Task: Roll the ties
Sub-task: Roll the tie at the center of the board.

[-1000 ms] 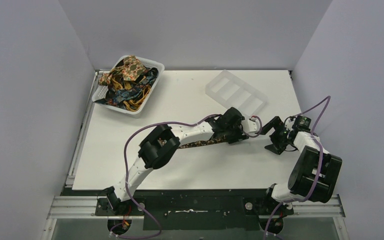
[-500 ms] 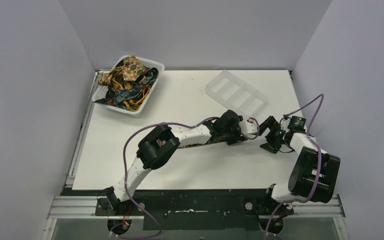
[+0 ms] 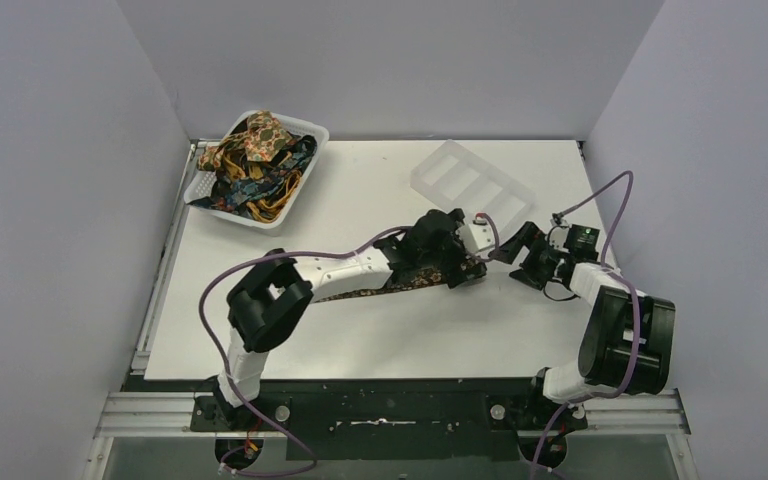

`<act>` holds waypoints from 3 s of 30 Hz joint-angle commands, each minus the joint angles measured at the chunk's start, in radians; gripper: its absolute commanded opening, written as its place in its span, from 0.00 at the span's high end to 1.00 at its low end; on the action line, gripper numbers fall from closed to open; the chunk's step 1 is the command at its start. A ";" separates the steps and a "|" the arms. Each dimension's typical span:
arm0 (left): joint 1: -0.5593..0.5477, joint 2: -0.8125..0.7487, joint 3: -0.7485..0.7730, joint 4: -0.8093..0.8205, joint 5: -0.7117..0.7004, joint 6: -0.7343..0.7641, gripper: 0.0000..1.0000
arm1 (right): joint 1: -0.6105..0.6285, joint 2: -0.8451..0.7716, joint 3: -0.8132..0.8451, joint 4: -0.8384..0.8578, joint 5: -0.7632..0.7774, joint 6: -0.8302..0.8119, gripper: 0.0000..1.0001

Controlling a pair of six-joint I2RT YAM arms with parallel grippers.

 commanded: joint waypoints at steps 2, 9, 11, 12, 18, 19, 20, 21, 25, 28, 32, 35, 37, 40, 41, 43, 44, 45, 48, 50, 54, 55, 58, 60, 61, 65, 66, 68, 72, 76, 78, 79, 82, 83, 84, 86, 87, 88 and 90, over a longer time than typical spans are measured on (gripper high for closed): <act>0.036 -0.202 -0.154 0.118 0.031 -0.165 0.11 | 0.042 0.030 -0.044 0.276 -0.023 -0.071 0.10; 0.070 -0.241 -0.327 0.310 0.055 -0.505 0.33 | 0.101 0.082 -0.034 0.344 -0.049 -0.117 0.19; 0.088 -0.213 -0.327 0.349 0.094 -0.598 0.39 | 0.104 0.123 -0.002 0.294 -0.061 -0.138 0.22; 0.097 -0.198 -0.325 0.374 0.118 -0.649 0.40 | 0.105 0.144 0.008 0.282 -0.079 -0.143 0.24; 0.120 -0.128 -0.277 0.367 0.155 -0.770 0.43 | 0.123 0.196 0.025 0.243 -0.109 -0.158 0.29; 0.124 -0.114 -0.253 0.322 0.137 -0.787 0.44 | 0.125 0.196 0.024 0.243 -0.105 -0.159 0.29; 0.131 -0.098 -0.229 0.276 0.133 -0.800 0.46 | 0.127 0.197 0.024 0.240 -0.104 -0.160 0.29; 0.137 -0.082 -0.219 0.259 0.142 -0.817 0.47 | 0.127 0.197 0.028 0.229 -0.099 -0.163 0.30; 0.154 -0.073 -0.259 0.318 0.171 -0.970 0.55 | 0.129 0.189 0.037 0.200 -0.086 -0.178 0.30; 0.163 -0.066 -0.266 0.328 0.200 -1.050 0.57 | 0.129 0.180 0.034 0.204 -0.085 -0.177 0.30; 0.149 -0.089 -0.277 0.286 0.148 -1.064 0.53 | 0.129 0.178 0.040 0.200 -0.089 -0.165 0.27; 0.134 -0.087 -0.269 0.241 0.136 -1.070 0.53 | 0.129 0.173 0.053 0.185 -0.098 -0.161 0.25; 0.120 -0.081 -0.275 0.234 0.126 -1.082 0.53 | 0.129 0.162 0.058 0.187 -0.109 -0.155 0.24; 0.105 -0.078 -0.312 0.275 0.098 -1.130 0.53 | 0.129 0.142 0.060 0.192 -0.113 -0.146 0.23; 0.104 -0.074 -0.320 0.290 0.096 -1.142 0.53 | 0.128 0.136 0.060 0.190 -0.112 -0.147 0.23; 0.105 -0.060 -0.323 0.304 0.089 -1.150 0.53 | 0.128 0.131 0.064 0.186 -0.116 -0.149 0.23; 0.106 -0.051 -0.315 0.300 0.087 -1.150 0.53 | 0.128 0.130 0.066 0.183 -0.118 -0.149 0.23; 0.105 -0.044 -0.300 0.296 0.082 -1.150 0.53 | 0.128 0.130 0.068 0.180 -0.121 -0.149 0.23; 0.107 -0.013 -0.268 0.294 0.078 -1.146 0.53 | 0.128 0.130 0.067 0.172 -0.123 -0.153 0.23; 0.108 0.008 -0.246 0.297 0.082 -1.145 0.56 | 0.129 0.131 0.062 0.170 -0.124 -0.154 0.23; 0.118 0.045 -0.221 0.316 0.111 -1.150 0.61 | 0.129 0.135 0.062 0.159 -0.132 -0.157 0.22; 0.121 0.048 -0.225 0.330 0.113 -1.155 0.64 | 0.129 0.134 0.061 0.157 -0.131 -0.157 0.22; 0.122 0.045 -0.222 0.343 0.124 -1.157 0.67 | 0.129 0.137 0.059 0.155 -0.131 -0.157 0.22; 0.121 0.034 -0.220 0.337 0.127 -1.152 0.69 | 0.129 0.141 0.060 0.151 -0.131 -0.157 0.22; 0.122 0.028 -0.222 0.337 0.126 -1.153 0.69 | 0.129 0.143 0.060 0.149 -0.131 -0.157 0.22; 0.123 0.007 -0.223 0.342 0.127 -1.147 0.70 | 0.129 0.149 0.058 0.151 -0.131 -0.154 0.22; 0.123 0.006 -0.220 0.344 0.128 -1.145 0.72 | 0.129 0.151 0.059 0.149 -0.131 -0.154 0.22; 0.127 0.013 -0.207 0.346 0.136 -1.141 0.74 | 0.129 0.154 0.058 0.149 -0.131 -0.153 0.22; 0.139 0.031 -0.200 0.383 0.167 -1.144 0.79 | 0.129 0.154 0.058 0.149 -0.132 -0.153 0.19; 0.153 0.038 -0.213 0.424 0.180 -1.152 0.80 | 0.128 0.151 0.059 0.149 -0.138 -0.151 0.15; 0.165 0.043 -0.226 0.436 0.180 -1.148 0.80 | 0.127 0.150 0.059 0.149 -0.143 -0.151 0.15; 0.175 0.043 -0.240 0.455 0.179 -1.155 0.80 | 0.127 0.148 0.058 0.150 -0.143 -0.150 0.14; 0.197 0.053 -0.276 0.504 0.205 -1.175 0.80 | 0.127 0.149 0.060 0.149 -0.147 -0.151 0.14; 0.199 0.054 -0.284 0.511 0.205 -1.180 0.80 | 0.127 0.152 0.062 0.149 -0.147 -0.151 0.14; 0.201 0.052 -0.291 0.513 0.204 -1.182 0.80 | 0.127 0.153 0.063 0.149 -0.146 -0.151 0.13; 0.200 0.057 -0.294 0.509 0.205 -1.186 0.80 | 0.127 0.157 0.067 0.149 -0.143 -0.151 0.13; 0.200 0.062 -0.292 0.504 0.207 -1.188 0.79 | 0.129 0.159 0.070 0.149 -0.141 -0.151 0.13; 0.200 0.068 -0.291 0.502 0.210 -1.191 0.79 | 0.129 0.159 0.072 0.149 -0.139 -0.150 0.13; 0.197 0.079 -0.292 0.515 0.218 -1.201 0.79 | 0.129 0.159 0.079 0.123 -0.134 -0.148 0.13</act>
